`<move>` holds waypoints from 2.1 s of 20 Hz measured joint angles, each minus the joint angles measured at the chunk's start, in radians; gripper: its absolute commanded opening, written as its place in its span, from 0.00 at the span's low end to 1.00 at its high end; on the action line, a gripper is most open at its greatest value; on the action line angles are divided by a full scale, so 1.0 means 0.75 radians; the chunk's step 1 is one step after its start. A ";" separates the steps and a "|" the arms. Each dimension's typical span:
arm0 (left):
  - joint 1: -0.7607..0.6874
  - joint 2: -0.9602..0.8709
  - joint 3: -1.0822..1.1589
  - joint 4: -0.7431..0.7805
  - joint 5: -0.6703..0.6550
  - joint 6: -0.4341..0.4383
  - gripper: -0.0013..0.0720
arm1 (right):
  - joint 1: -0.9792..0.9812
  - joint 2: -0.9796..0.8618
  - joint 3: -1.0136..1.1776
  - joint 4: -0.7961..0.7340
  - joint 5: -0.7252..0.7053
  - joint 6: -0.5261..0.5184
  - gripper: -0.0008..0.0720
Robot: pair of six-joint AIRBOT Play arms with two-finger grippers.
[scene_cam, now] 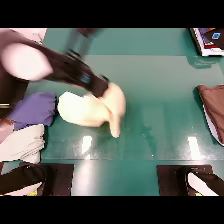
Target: Fold the shirts.
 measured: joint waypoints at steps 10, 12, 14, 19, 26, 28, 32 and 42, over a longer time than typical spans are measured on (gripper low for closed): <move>0.448 -0.153 -0.096 0.089 0.038 0.057 0.80 | 0.000 -0.017 0.035 -0.001 0.117 0.000 0.04; 0.617 -0.197 -0.140 0.002 0.049 0.083 0.80 | 0.000 -0.018 0.036 -0.001 0.121 0.000 0.04; 0.751 -0.263 -0.179 -0.086 0.052 0.121 0.80 | 0.000 -0.019 0.036 -0.002 0.124 0.000 0.04; 0.969 -0.454 -0.216 -0.218 0.036 0.180 0.80 | 0.000 -0.021 0.036 -0.006 0.131 0.000 0.04; 1.028 -0.611 -0.228 -0.302 0.056 0.234 0.59 | 0.000 -0.023 -0.056 -0.012 0.135 0.001 0.04; 1.034 -0.623 -0.230 -0.306 0.066 0.239 0.22 | 0.000 -0.024 -0.145 -0.013 0.131 0.001 0.04; 1.036 -0.633 -0.210 -0.333 0.054 0.253 0.06 | 0.000 -0.024 -0.374 -0.037 0.123 0.003 0.25; 1.036 -0.582 0.007 -0.403 -0.048 0.283 0.06 | 0.166 -0.224 -1.091 0.099 -0.019 -0.034 0.67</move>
